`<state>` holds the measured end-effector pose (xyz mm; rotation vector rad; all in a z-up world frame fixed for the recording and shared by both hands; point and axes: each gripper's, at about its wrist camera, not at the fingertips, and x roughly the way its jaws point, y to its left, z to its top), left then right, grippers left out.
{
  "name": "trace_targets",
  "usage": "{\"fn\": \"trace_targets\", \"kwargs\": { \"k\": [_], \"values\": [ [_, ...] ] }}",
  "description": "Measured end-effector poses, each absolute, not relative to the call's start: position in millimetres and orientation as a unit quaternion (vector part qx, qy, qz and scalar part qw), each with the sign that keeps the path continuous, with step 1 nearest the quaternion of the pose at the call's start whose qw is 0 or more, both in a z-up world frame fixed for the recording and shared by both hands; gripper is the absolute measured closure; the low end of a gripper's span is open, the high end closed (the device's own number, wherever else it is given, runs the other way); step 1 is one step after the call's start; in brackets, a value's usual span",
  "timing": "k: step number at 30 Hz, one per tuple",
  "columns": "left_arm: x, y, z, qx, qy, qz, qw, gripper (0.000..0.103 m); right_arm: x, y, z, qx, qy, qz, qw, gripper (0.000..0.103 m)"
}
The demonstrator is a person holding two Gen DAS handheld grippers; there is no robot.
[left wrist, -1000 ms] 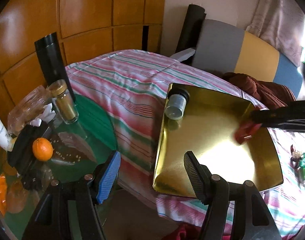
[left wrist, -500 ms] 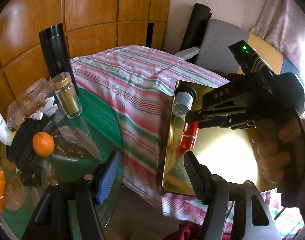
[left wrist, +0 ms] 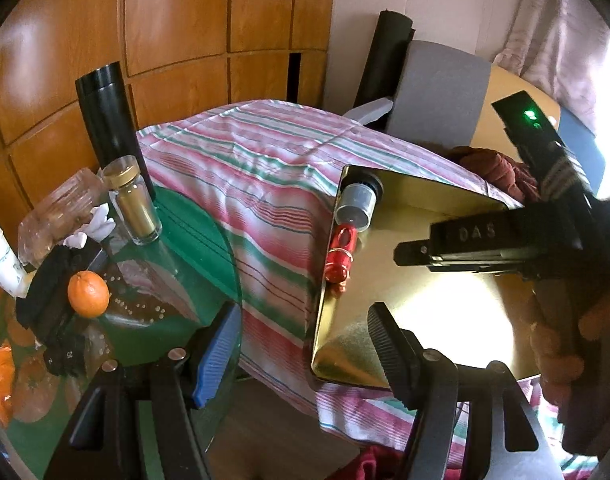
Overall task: Organize rigid objects
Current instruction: 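Carry the red lipstick to the tray and release it beside the cup, then return both tools to the pile and grasp the brown comb with left tool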
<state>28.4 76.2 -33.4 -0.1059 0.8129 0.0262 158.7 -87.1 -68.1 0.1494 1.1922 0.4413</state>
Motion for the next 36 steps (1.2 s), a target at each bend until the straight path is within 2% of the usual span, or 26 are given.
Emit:
{"fn": "trace_targets", "kwargs": {
  "k": [8, 26, 36],
  "values": [
    [19.3, 63.8, -25.4, -0.039, 0.384, 0.005, 0.923, 0.034, 121.2, -110.7, -45.5, 0.004, 0.486, 0.157, 0.860, 0.057],
    [7.8, 25.2, -9.7, 0.010, 0.368, -0.036, 0.929, 0.030, 48.9, -183.7, -3.2, -0.034, 0.357, 0.068, 0.931, 0.057],
    [3.6, 3.3, -1.3, 0.035, 0.354, -0.056, 0.933, 0.029, 25.9, -260.1, 5.5, -0.046, 0.342, -0.014, 0.938, 0.056]
  ]
}}
